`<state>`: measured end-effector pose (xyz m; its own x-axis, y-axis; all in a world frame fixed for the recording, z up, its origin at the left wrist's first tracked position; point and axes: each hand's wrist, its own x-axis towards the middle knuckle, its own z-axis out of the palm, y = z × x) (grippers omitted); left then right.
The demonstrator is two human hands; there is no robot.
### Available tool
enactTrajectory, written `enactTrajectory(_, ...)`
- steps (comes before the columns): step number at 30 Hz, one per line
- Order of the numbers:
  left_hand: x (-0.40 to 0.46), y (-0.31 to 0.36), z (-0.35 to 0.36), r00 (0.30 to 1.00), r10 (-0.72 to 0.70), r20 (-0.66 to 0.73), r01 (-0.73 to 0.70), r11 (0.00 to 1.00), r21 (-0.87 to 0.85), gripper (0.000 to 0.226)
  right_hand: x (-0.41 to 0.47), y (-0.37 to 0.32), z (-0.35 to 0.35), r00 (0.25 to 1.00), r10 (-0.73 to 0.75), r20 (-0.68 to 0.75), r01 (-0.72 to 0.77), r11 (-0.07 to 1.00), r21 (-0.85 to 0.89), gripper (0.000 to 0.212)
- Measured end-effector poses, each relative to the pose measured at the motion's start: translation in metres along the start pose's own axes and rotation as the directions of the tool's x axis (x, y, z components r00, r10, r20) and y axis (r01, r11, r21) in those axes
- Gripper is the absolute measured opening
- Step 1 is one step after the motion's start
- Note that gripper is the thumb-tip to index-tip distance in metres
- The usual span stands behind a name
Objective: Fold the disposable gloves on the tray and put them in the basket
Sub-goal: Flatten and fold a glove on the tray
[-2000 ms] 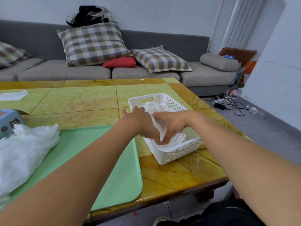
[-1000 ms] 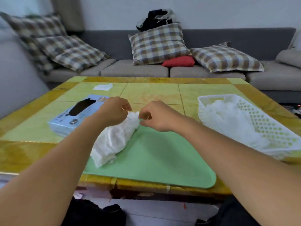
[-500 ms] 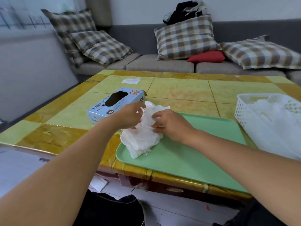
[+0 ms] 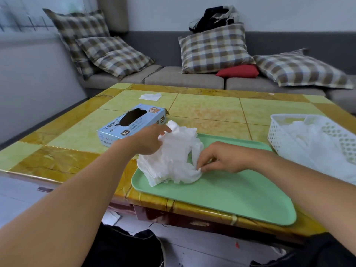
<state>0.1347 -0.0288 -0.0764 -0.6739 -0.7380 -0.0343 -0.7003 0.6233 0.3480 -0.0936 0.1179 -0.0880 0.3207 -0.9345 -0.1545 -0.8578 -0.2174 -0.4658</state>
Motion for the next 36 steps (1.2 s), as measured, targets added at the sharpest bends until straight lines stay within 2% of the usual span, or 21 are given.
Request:
enactTrajectory(1, 0.0, 0.001, -0.001, 1.0, -0.006, -0.002, 0.006, 1.0, 0.016, 0.055, -0.007, 0.001, -0.006, 0.999, 0.029, 0.021, -0.031, 0.997, 0.076, 0.015)
enactTrajectory(3, 0.0, 0.008, -0.007, 0.999, 0.004, -0.034, -0.002, 0.998, 0.066, 0.063, -0.019, 0.003, -0.014, 0.997, 0.071, -0.003, -0.064, 0.921, 0.385, 0.017)
enactTrajectory(4, 0.0, 0.013, -0.012, 0.997, 0.037, -0.063, -0.032, 0.997, 0.066, 0.068, -0.025, 0.003, -0.017, 0.991, 0.117, -0.059, -0.06, 0.804, 0.592, 0.017)
enactTrajectory(6, -0.004, 0.028, -0.024, 0.99, 0.119, -0.079, -0.124, 0.991, -0.054, 0.074, -0.032, 0.004, -0.023, 0.968, 0.219, -0.125, 0.017, 0.436, 0.9, 0.018)
enactTrajectory(8, -0.011, 0.057, -0.029, 0.975, 0.223, 0.023, -0.201, 0.915, -0.351, 0.075, -0.042, 0.006, -0.032, 0.963, 0.24, -0.12, 0.096, 0.11, 0.989, 0.033)
enactTrajectory(9, -0.015, 0.07, -0.027, 0.957, 0.281, 0.076, -0.212, 0.85, -0.482, 0.073, -0.046, 0.003, -0.036, 0.966, 0.241, -0.097, 0.102, -0.008, 0.995, 0.036)
enactTrajectory(10, -0.016, 0.084, -0.023, 0.937, 0.335, 0.096, -0.228, 0.799, -0.557, 0.071, -0.051, 0.003, -0.04, 0.966, 0.245, -0.081, 0.104, -0.081, 0.991, 0.036)
enactTrajectory(12, -0.015, 0.105, -0.013, 0.925, 0.379, 0.037, -0.269, 0.718, -0.642, 0.063, -0.056, 0.001, -0.041, 0.973, 0.222, -0.058, 0.095, -0.16, 0.982, 0.036)
enactTrajectory(15, -0.01, 0.128, -0.013, 0.928, 0.367, -0.069, -0.275, 0.547, -0.79, 0.047, -0.062, 0.005, -0.037, 0.977, 0.213, -0.031, 0.066, -0.158, 0.985, 0.038)
enactTrajectory(18, -0.006, 0.132, -0.019, 0.906, 0.42, 0.056, -0.175, 0.491, -0.853, 0.058, -0.068, 0.009, -0.034, 0.968, 0.252, -0.016, 0.052, -0.139, 0.989, 0.043)
enactTrajectory(21, -0.005, 0.134, -0.018, 0.855, 0.458, 0.244, -0.066, 0.562, -0.824, 0.048, -0.075, 0.012, -0.035, 0.959, 0.285, -0.001, 0.059, -0.194, 0.979, 0.043)
enactTrajectory(24, -0.002, 0.137, -0.014, 0.904, 0.335, 0.265, -0.019, 0.652, -0.758, 0.029, -0.079, 0.02, -0.036, 0.957, 0.292, -0.006, 0.073, -0.22, 0.973, 0.046)
enactTrajectory(26, 0.001, 0.137, -0.013, 0.928, 0.275, 0.251, -0.002, 0.677, -0.736, 0.028, -0.081, 0.024, -0.037, 0.961, 0.278, 0.001, 0.055, -0.193, 0.98, 0.047)
enactTrajectory(28, 0.004, 0.138, -0.012, 0.95, 0.25, 0.189, -0.009, 0.624, -0.782, 0.028, -0.082, 0.023, -0.038, 0.967, 0.253, 0.013, 0.01, -0.091, 0.996, 0.045)
enactTrajectory(31, 0.003, 0.146, -0.015, 0.969, 0.245, 0.027, -0.11, 0.527, -0.842, 0.02, -0.085, 0.016, -0.04, 0.973, 0.227, -0.03, -0.005, 0.154, 0.988, 0.068)
enactTrajectory(34, 0.0, 0.156, -0.021, 0.959, 0.273, -0.074, -0.222, 0.561, -0.797, 0.022, -0.083, 0.003, -0.042, 0.926, 0.267, -0.266, 0.137, 0.42, 0.897, 0.063)
enactTrajectory(36, -0.003, 0.162, -0.024, 0.953, 0.28, -0.115, -0.268, 0.605, -0.75, 0.022, -0.078, -0.005, -0.044, 0.828, 0.341, -0.445, 0.197, 0.565, 0.801, 0.045)
